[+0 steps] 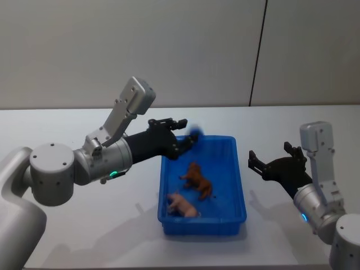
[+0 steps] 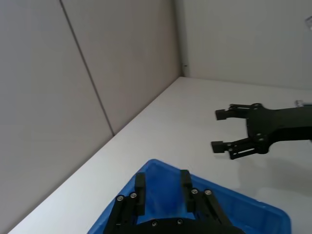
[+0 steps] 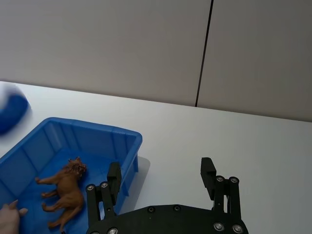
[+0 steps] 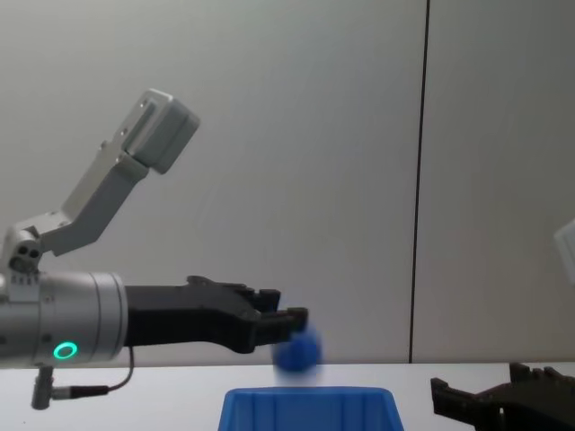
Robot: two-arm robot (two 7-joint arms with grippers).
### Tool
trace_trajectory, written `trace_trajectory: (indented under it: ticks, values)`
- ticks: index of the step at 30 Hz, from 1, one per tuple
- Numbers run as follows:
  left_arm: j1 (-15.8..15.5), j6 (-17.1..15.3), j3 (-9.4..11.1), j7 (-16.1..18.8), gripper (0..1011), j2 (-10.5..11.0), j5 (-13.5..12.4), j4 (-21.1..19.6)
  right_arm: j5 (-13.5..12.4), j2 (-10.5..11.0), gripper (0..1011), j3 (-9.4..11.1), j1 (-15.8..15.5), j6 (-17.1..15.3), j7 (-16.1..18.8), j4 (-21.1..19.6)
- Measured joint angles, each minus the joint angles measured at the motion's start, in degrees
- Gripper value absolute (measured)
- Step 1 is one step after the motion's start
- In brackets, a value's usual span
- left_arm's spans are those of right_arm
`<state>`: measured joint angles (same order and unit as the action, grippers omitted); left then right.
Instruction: Pick up the two dolls from the table and place them into the box.
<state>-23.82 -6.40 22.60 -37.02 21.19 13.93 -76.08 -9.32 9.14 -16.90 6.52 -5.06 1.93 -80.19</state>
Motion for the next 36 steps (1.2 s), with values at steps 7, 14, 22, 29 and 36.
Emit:
trace_trajectory:
  ticks: [7,14,22,29,36]
  values:
    - [-1.29,-0.61,0.16,-3.61,626,-0.57,0.90,1.41,0.00,0.00,1001,0.00,0.00,0.00,0.00,0.00]
    - [-1.19,-1.18,0.17,-2.70,853,-0.34,0.91,0.81,0.00,0.00,1001,0.00,0.00,0.00,0.00,0.00]
    - [0.14,-1.35,0.06,1.77,1001,0.52,-0.03,-1.52,0.00,0.00,1001,0.00,0.00,0.00,0.00,0.00]
    - [1.77,-1.33,-0.03,7.67,1001,1.42,-1.71,-4.08,0.00,0.00,1001,0.00,0.00,0.00,0.00,0.00]
    - [3.44,-1.12,-0.18,13.95,1001,2.35,-3.80,-6.64,0.00,0.00,1001,0.00,0.00,0.00,0.00,0.00]
